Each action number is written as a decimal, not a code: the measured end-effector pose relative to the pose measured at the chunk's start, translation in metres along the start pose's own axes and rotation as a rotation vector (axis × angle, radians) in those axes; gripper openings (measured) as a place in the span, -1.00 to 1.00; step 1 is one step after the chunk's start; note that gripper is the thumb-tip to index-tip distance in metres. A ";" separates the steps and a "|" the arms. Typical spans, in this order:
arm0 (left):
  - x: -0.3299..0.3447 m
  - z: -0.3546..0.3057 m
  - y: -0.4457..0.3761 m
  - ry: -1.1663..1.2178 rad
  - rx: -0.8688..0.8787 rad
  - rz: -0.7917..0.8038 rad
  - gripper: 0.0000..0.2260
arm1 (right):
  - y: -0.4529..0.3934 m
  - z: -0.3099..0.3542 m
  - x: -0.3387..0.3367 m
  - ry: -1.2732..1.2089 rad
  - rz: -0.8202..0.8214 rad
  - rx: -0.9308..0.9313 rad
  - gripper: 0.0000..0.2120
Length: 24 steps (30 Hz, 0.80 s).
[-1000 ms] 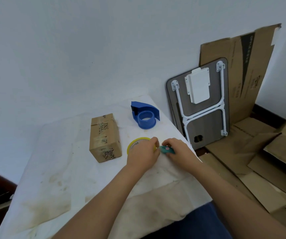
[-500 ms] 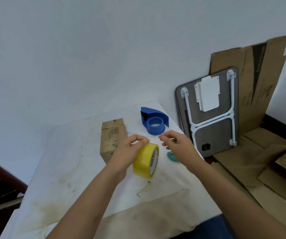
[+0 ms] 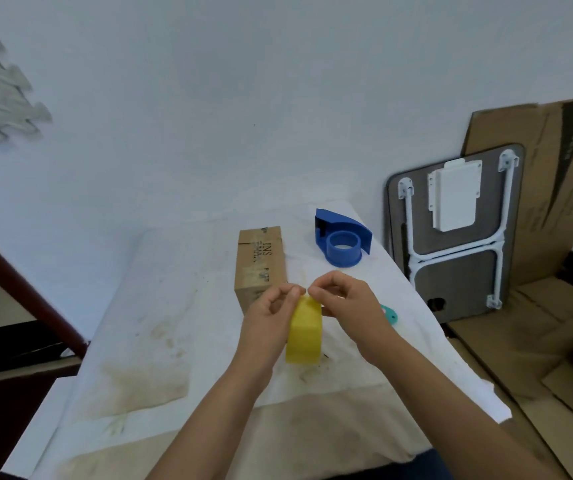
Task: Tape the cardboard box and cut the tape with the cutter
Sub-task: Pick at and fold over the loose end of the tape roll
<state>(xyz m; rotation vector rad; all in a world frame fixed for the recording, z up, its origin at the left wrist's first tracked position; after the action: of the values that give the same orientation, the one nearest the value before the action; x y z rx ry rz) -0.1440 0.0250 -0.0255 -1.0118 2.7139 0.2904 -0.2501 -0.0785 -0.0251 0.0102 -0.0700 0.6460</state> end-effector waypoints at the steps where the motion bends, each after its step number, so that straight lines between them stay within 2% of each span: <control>1: -0.002 0.002 0.000 -0.039 0.018 -0.013 -0.89 | 0.000 -0.004 0.001 0.022 -0.010 0.000 -0.94; 6: -0.014 -0.001 -0.003 -0.307 0.153 -0.104 -0.74 | 0.004 -0.011 0.004 0.045 -0.061 -0.013 -0.96; 9: -0.014 -0.012 0.000 -0.284 0.229 -0.099 -0.86 | 0.005 -0.009 0.007 0.056 -0.052 -0.024 -0.95; 13: -0.011 -0.017 -0.001 -0.180 0.212 -0.090 -0.92 | 0.007 -0.009 0.008 0.116 -0.044 -0.093 -0.95; 17: -0.008 -0.020 -0.003 -0.263 0.207 -0.015 -0.80 | 0.010 -0.008 0.006 0.137 -0.040 -0.129 -0.95; 21: -0.012 -0.022 -0.005 -0.311 0.182 0.041 -0.91 | 0.008 -0.007 0.004 0.147 -0.027 -0.105 -0.96; 24: -0.015 -0.025 -0.005 -0.360 0.203 0.077 -0.92 | 0.008 -0.007 0.004 0.149 -0.036 -0.114 -0.98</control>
<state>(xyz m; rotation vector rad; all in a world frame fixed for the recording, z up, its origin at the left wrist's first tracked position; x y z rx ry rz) -0.1336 0.0237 0.0019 -0.7212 2.4000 0.1840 -0.2516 -0.0692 -0.0321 -0.1459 0.0373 0.6040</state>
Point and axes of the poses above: each hand's wrist, its own y-axis away from the middle knuckle, its own x-axis out of the palm, z = x × y, the point moved 4 cm from there along -y, towards the middle knuckle, and after that the axes turned 9 degrees about -y, right-handed, at the moved point
